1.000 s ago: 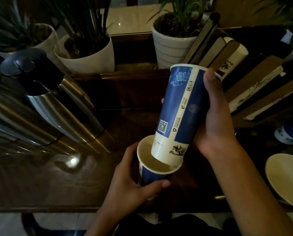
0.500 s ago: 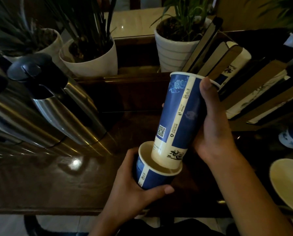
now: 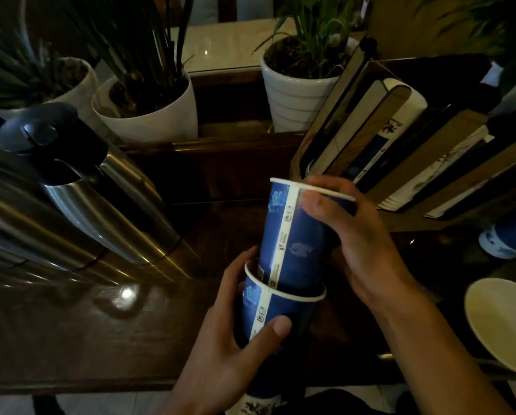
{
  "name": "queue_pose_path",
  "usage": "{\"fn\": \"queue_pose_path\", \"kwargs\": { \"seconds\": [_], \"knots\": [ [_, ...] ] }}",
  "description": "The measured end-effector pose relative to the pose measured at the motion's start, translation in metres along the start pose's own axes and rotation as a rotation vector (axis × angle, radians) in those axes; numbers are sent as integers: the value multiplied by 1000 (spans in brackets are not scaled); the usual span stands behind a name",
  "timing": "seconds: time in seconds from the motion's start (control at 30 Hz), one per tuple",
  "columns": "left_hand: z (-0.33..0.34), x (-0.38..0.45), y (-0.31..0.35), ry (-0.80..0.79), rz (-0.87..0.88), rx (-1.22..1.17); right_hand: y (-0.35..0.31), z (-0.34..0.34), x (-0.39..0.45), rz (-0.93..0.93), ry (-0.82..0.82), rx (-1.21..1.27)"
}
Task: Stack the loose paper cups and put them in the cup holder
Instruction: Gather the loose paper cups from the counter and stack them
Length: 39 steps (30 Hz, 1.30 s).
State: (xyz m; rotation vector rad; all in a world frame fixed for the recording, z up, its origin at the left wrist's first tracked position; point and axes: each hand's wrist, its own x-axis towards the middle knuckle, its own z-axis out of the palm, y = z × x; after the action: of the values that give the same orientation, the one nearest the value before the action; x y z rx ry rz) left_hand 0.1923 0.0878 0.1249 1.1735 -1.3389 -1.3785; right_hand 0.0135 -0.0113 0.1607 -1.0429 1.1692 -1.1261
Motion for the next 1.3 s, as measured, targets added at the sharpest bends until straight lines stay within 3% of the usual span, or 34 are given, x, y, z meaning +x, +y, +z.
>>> {"fn": "queue_pose_path", "kwargs": {
  "seconds": [0.23, 0.43, 0.7, 1.3],
  "knots": [
    [-2, -5, 9, 15, 4, 111, -8, -19, -8, 12, -344, -396],
    [-1, -9, 13, 10, 7, 137, -14, -19, -19, -62, -574, -378],
    [1, -13, 14, 37, 19, 142, -3, -6, -26, -117, -510, -444],
    [7, -12, 29, 136, -37, 244, -6, -1, -49, -130, -478, -225]
  ]
}}
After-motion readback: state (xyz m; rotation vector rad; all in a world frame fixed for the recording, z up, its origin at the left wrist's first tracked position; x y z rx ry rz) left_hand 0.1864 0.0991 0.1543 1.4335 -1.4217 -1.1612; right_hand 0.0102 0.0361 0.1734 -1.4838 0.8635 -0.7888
